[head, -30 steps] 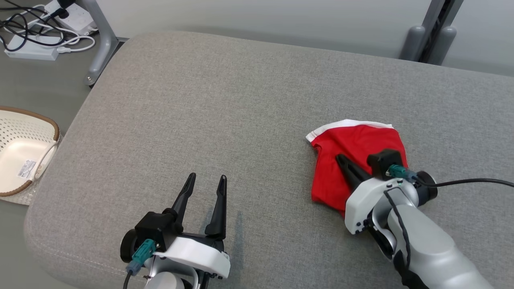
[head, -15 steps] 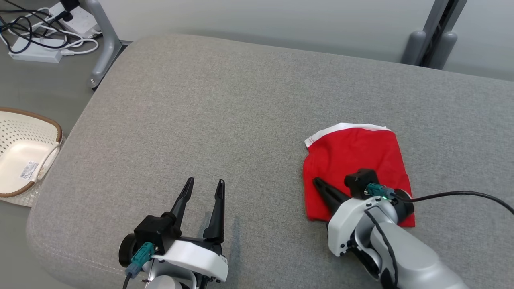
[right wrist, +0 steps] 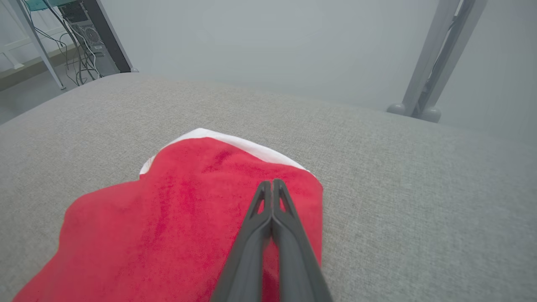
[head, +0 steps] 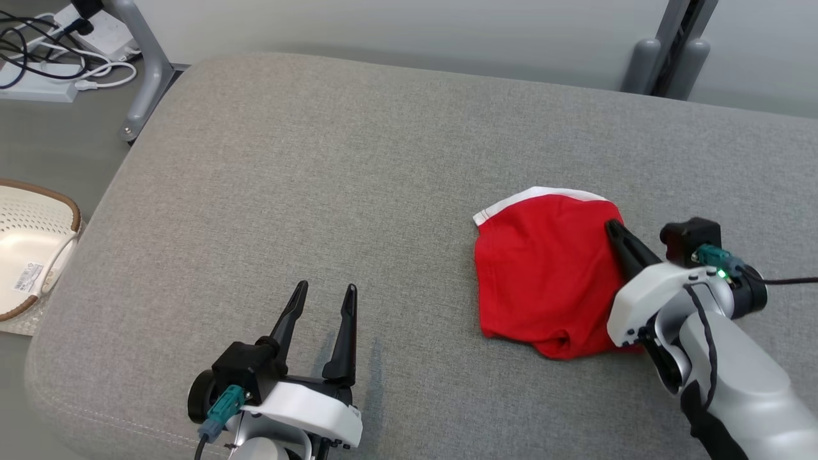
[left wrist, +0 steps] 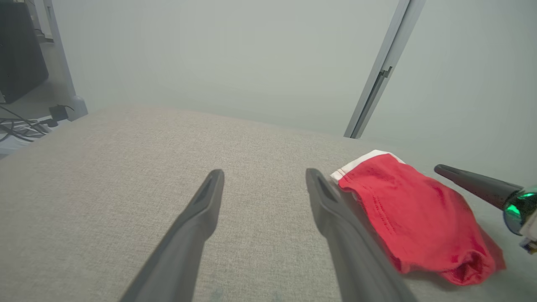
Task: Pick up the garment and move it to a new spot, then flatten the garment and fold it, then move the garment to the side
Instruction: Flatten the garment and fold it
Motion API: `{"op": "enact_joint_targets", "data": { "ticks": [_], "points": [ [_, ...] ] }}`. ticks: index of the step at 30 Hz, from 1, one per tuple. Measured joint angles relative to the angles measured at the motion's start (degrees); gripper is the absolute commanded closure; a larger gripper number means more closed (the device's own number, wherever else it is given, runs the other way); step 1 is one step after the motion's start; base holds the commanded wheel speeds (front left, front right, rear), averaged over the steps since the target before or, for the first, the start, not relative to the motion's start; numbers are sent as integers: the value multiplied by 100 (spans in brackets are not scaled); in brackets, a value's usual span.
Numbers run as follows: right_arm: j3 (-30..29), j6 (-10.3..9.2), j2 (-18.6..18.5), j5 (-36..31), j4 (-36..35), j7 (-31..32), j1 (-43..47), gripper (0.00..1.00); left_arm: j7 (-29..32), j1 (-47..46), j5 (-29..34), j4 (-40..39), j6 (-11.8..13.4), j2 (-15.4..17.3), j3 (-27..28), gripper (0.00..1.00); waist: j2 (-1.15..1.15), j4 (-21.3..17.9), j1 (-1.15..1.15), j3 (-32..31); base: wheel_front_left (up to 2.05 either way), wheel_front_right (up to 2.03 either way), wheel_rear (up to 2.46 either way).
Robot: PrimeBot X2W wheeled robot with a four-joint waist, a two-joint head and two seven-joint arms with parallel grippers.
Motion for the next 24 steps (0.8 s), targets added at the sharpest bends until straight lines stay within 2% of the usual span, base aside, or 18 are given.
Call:
{"op": "enact_joint_targets", "data": {
  "ticks": [4,14,19,24],
  "points": [
    [-196,0,99,-270,92,0,204,100,0,-35,5,2,-20,-1,-26,0,0,-27,0,68,0,0,0],
    [-396,1,259,-430,408,0,316,100,0,-79,75,57,-41,0,13,0,0,-71,0,41,0,0,0],
    [-652,1,328,-160,-112,-1,428,100,0,25,151,89,-46,0,129,0,0,-224,0,-205,0,0,0],
    [-966,1,188,-64,-713,-1,673,100,0,130,202,54,-70,-2,272,0,0,-466,0,-447,0,0,0]
  ]
}}
